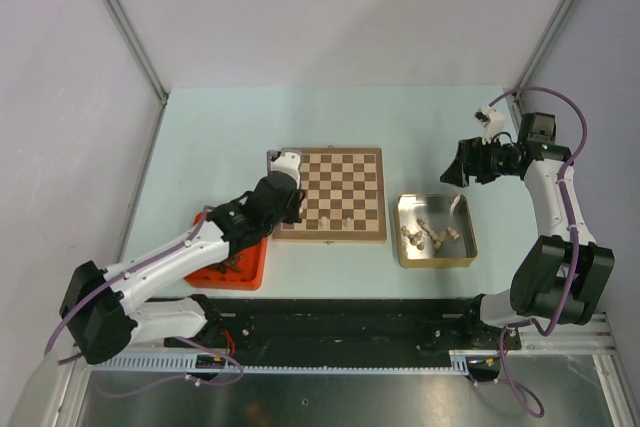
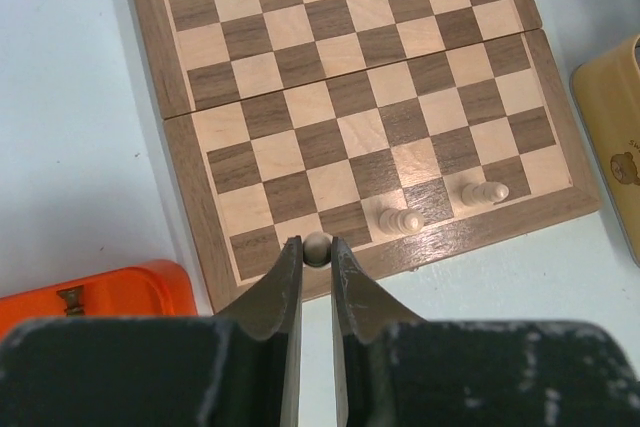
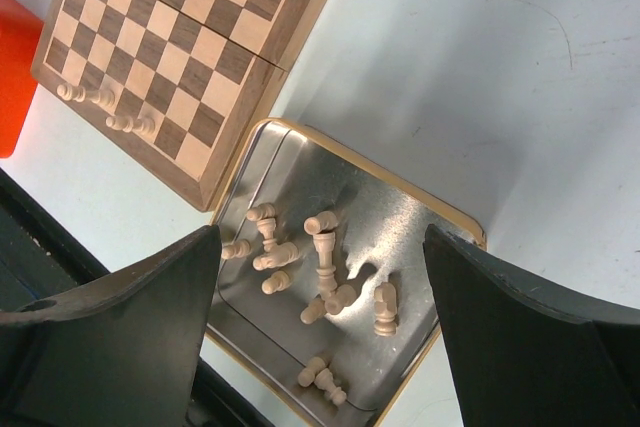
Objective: Set up the chess pieces on the board
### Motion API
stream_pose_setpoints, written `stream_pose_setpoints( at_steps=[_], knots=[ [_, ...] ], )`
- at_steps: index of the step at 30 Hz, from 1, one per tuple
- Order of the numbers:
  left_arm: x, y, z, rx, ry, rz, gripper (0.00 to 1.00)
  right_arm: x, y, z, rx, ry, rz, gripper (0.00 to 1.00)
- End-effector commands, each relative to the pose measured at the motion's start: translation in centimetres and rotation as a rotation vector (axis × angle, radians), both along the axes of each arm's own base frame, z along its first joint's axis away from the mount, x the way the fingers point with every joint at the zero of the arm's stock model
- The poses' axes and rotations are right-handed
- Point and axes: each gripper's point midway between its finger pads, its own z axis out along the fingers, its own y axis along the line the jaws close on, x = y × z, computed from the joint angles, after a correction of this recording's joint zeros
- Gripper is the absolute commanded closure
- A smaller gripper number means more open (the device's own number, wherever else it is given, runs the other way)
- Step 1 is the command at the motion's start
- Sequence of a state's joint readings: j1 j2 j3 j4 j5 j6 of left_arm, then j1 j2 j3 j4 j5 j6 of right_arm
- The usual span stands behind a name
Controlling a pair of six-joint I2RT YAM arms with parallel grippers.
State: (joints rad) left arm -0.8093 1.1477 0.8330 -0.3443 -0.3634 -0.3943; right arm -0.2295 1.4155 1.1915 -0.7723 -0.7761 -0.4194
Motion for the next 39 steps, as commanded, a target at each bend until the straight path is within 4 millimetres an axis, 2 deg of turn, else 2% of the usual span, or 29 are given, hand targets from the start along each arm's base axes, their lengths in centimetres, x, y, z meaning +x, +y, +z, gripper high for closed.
stream_pose_setpoints(
  at_steps=[1, 10, 16, 21, 39],
  knots=[
    [1.9, -1.4, 0.5, -0.063, -0.061, 0.011, 0.95, 0.2, 0.3, 0.6, 0.0, -0.035, 0.017, 0.13],
    [2.5, -2.9, -2.5, -0.06, -0.007, -0.002, 0.94, 0.3, 0.2, 0.3, -0.004, -0.029, 0.016, 0.13],
    [2.6, -3.2, -3.5, -0.065, 0.011, 0.005, 0.94, 0.2, 0.2, 0.3, -0.005, -0.029, 0.017, 0.12],
    [2.3, -3.1, -5.2, -0.053, 0.045, 0.015, 0.94, 0.3, 0.2, 0.3, -0.007, -0.029, 0.018, 0.12],
    [1.8, -3.5, -6.7, -0.076, 0.077, 0.003, 0.92, 0.3, 0.2, 0.1, -0.01, -0.025, 0.02, 0.12]
  ],
)
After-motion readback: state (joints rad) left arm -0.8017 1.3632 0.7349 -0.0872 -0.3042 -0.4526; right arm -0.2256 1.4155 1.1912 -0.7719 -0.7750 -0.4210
